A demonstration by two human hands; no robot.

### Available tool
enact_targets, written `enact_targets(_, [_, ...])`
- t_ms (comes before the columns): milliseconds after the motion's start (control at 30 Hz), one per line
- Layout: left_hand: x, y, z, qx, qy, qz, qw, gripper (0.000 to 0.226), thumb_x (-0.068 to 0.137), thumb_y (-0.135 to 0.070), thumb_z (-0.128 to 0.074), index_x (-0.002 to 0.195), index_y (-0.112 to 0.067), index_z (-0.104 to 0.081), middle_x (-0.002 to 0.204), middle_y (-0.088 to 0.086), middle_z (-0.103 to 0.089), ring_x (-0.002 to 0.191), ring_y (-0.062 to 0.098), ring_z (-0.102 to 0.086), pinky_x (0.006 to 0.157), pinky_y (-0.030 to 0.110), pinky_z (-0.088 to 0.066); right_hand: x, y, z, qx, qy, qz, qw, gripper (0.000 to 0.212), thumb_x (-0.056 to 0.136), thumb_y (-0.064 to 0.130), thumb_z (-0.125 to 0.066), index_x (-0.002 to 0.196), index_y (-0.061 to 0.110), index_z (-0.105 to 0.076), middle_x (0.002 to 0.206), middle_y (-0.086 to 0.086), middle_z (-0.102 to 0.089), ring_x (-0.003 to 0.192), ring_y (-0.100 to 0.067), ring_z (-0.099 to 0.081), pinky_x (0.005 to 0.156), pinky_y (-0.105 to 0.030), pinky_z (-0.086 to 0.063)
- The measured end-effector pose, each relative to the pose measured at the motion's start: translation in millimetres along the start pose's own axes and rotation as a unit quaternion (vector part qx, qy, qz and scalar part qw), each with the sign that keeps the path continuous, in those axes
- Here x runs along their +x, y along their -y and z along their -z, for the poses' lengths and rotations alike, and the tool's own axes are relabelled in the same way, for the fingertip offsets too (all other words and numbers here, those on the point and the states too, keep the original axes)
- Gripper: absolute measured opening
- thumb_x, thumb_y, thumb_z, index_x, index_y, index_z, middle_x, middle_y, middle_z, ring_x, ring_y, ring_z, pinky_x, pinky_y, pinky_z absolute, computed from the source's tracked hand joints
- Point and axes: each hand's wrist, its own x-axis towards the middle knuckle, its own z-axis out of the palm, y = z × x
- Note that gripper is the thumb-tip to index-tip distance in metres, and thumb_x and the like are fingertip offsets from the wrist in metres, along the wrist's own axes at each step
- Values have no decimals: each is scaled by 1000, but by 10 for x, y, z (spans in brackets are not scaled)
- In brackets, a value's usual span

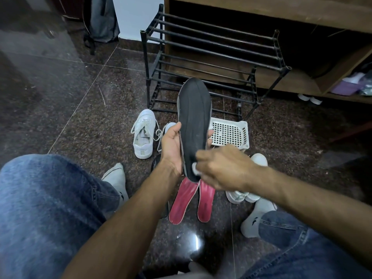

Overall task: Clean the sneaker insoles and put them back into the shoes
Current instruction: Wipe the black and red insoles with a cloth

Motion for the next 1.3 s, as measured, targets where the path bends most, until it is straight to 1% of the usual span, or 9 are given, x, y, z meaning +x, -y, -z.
enact_targets(133, [9, 39, 33, -8, 6, -2, 1000, 56, 95, -44, -35, 116, -2, -65, 102, 22, -68, 88, 32, -65, 87, 38, -50, 78, -108, -3, -39, -10, -45, 998, 17, 74, 22, -72, 64, 13, -60, 70, -2, -49, 50, -25, -57, 39, -21, -17])
enact_targets(267, [-2, 124, -2, -7, 6, 8, 1000, 50, 96, -42, -36, 98, -9, -74, 94, 12, -72, 83, 28, -68, 86, 39, -48, 229, -344, 94, -100, -14, -150, 983, 23, 92, 31, -48, 90, 14, -63, 101, -4, -54, 81, -36, -62, 55, -35, -27])
enact_targets(400, [-3, 58, 8, -23, 10, -10, 1000, 55, 96, -40, -36, 120, 2, -62, 105, 24, -68, 93, 33, -66, 97, 42, -47, 90, 45, 52, 22, 12, -54, 998, 13, 82, 21, -62, 71, 13, -62, 76, 1, -43, 59, -27, -58, 46, -34, -40])
enact_targets(467, [-17, 76, 15, -16, 7, 2, 1000, 58, 96, -41, -35, 123, 4, -59, 105, 27, -67, 93, 35, -65, 98, 43, -46, 18, 110, 29, 24, 22, -44, 999, 14, 77, 21, -67, 67, 14, -61, 72, 1, -44, 53, -24, -57, 41, -30, -37])
enact_targets(633, [-18, 234, -41, 0, -14, 26, 1000, 41, 96, -37, -40, 102, -10, -69, 90, 12, -70, 83, 27, -65, 85, 39, -48, 254, -342, 152, -102, 23, -172, 980, 25, 95, 32, -43, 95, 16, -63, 105, -1, -53, 87, -34, -63, 58, -35, -29])
enact_targets(867, [-19, 121, 26, 4, -11, 22, 1000, 59, 95, -41, -36, 128, 4, -57, 109, 27, -63, 94, 35, -62, 98, 42, -44, -19, 2, -6, 9, 61, 24, 998, 18, 68, 18, -76, 62, 15, -59, 66, 1, -47, 46, -21, -53, 35, -24, -31])
enact_targets(933, [-20, 133, 25, 8, -6, 25, 1000, 57, 95, -41, -36, 127, 1, -59, 108, 23, -65, 95, 33, -62, 97, 40, -45, -12, -100, -31, -33, 54, -8, 998, 12, 77, 22, -69, 69, 15, -62, 74, -1, -51, 53, -22, -58, 39, -26, -32])
enact_targets(1100, [-19, 247, -18, 9, 6, 29, 1000, 44, 96, -35, -39, 93, -9, -74, 89, 12, -72, 80, 27, -68, 86, 39, -48, 206, -475, 159, -115, 34, -161, 980, 26, 93, 33, -44, 96, 18, -64, 108, 0, -54, 89, -32, -63, 60, -35, -35])
enact_targets(1300, [-13, 247, 114, -4, -5, 23, 1000, 46, 94, -35, -39, 108, -4, -69, 101, 16, -71, 88, 28, -68, 91, 36, -48, 14, -34, -81, -9, 27, -50, 998, 19, 71, 23, -69, 58, 17, -57, 68, 1, -48, 47, -22, -54, 40, -26, -26])
